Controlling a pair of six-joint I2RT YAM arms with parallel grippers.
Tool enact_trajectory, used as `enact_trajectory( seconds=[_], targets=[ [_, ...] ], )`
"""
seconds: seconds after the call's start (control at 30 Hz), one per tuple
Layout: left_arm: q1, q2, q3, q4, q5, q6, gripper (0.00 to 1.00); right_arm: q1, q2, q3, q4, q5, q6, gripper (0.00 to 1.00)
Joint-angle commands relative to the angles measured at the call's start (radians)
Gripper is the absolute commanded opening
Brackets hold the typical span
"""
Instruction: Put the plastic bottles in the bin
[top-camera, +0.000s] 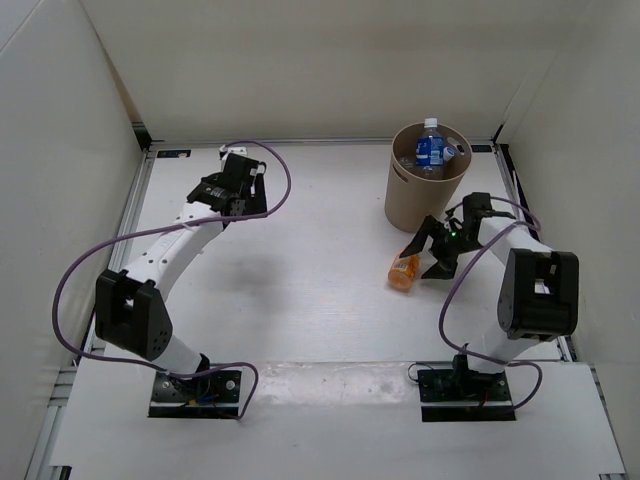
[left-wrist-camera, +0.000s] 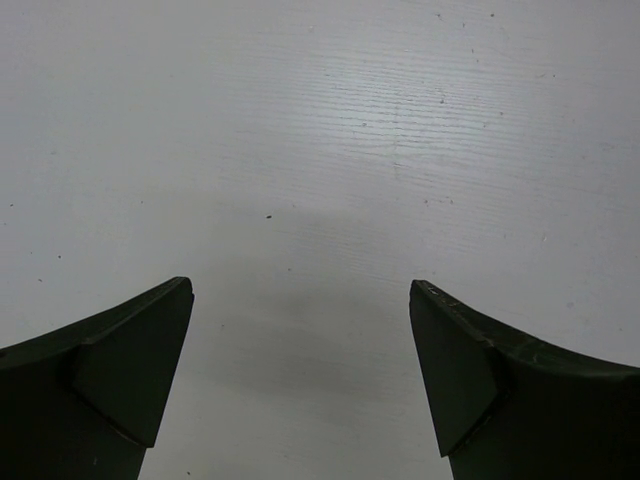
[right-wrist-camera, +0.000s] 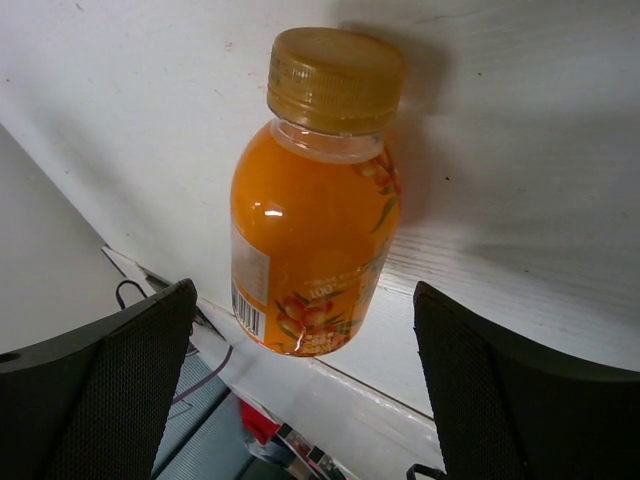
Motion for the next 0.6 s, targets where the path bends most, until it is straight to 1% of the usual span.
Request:
enact_trajectory(
  seconds=[0.0,0.07,0.13,0.23,0.33,0.4,0.43,0.5,0.53,0.57],
  targets=[
    [0.008,-0.032,-0.008,-0.004,0.011,0.023,1.00,0.038,0.019,0.060,-0.033,0.045,0.030,0.90],
    [0.012,-0.034,-0.013,-0.006,0.011,0.027,1.00,0.047,0.036,0.081,-0.056,0.094,0.033,0.90],
    [0.012,-0.043,-0.019,-0.001,0.011,0.030,1.00,0.090,0.047,0.108,-0.115,0.161,0.038,0.90],
    [0.014,-0.051,-0.022,-0.007,0.006,0.035,1.00,0.124,0.062,0.131,-0.145,0.189,0.043,0.89],
    [0.018,-0.061,-0.033,-0.012,0.003,0.041,1.00,0.148,0.082,0.158,-0.167,0.226,0.040,0.86],
    [0.021,-0.063,-0.036,-0.017,0.003,0.041,1.00,0.170,0.099,0.183,-0.190,0.250,0.032,0.82],
    [0.025,-0.065,-0.036,-0.017,0.003,0.041,1.00,0.176,0.108,0.189,-0.194,0.256,0.033,0.82],
    [0.028,-0.068,-0.036,-0.024,0.000,0.041,1.00,0.193,0.114,0.206,-0.214,0.279,0.029,0.78],
    [0.029,-0.068,-0.033,-0.029,0.000,0.041,1.00,0.197,0.119,0.206,-0.217,0.284,0.030,0.78],
    [0.029,-0.066,-0.033,-0.036,-0.002,0.041,1.00,0.200,0.121,0.207,-0.222,0.289,0.027,0.76]
  ],
)
